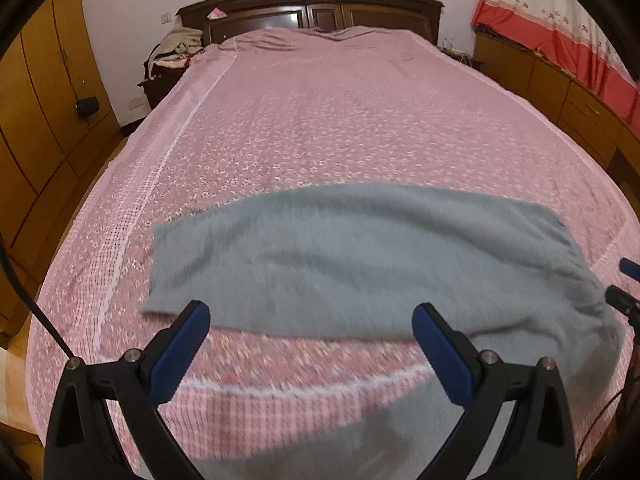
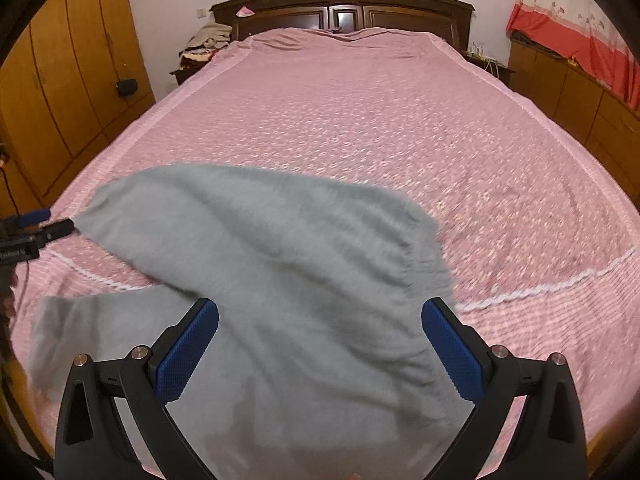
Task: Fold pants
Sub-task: 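Grasp the pants leg hem with the left tool while the right tool grasps the waistband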
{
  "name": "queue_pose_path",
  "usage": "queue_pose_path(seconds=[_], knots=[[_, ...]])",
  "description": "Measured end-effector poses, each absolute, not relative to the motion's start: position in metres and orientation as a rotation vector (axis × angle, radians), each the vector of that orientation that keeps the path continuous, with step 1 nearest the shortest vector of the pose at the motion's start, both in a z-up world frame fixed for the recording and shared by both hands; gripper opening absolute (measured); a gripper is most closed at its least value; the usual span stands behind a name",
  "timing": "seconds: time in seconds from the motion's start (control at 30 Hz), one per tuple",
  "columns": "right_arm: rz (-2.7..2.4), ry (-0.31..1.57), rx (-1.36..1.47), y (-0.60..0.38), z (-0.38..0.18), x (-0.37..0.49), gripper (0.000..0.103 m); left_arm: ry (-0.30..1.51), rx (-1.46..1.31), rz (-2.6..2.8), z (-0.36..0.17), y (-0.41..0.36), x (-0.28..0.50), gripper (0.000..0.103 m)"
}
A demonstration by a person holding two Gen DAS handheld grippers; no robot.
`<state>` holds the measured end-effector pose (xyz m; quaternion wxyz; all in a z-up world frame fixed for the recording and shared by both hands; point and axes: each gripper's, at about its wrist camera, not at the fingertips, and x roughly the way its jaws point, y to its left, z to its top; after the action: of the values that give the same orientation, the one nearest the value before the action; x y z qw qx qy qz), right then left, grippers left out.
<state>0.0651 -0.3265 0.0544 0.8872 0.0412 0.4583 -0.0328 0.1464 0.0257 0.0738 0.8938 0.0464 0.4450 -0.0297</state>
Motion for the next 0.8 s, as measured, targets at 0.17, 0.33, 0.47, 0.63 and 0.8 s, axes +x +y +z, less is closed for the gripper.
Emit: queue_pose_path(seconds=[0.17,0.33,0.47,0.63,0.8], knots=[[-0.073,0.971,0.063,-0.34,0.048,0.089,0.103,0.961,0.064,-0.12,0.063,0.037,0.185,0.103],[-0.076,0.99,0.053,-0.35,0.037,0.121,0.103,0.992,0.058,-0.153,0.046,0.043,0.226,0.103],[-0.076,1.009,0.054,-0.357,0.027,0.142,0.103,1.001,0.124,-0.149,0.038,0.041,0.251,0.103],[-0.053,1.044,0.045,-0.366,0.011,0.167,0.103,0.997,0.212,-0.177,0.03,0.033,0.28,0.103],[-0.026,1.088,0.065,-0.377,-0.009,0.192,0.103,1.033,0.304,-0.255,0.013,0.019,0.301,0.103]])
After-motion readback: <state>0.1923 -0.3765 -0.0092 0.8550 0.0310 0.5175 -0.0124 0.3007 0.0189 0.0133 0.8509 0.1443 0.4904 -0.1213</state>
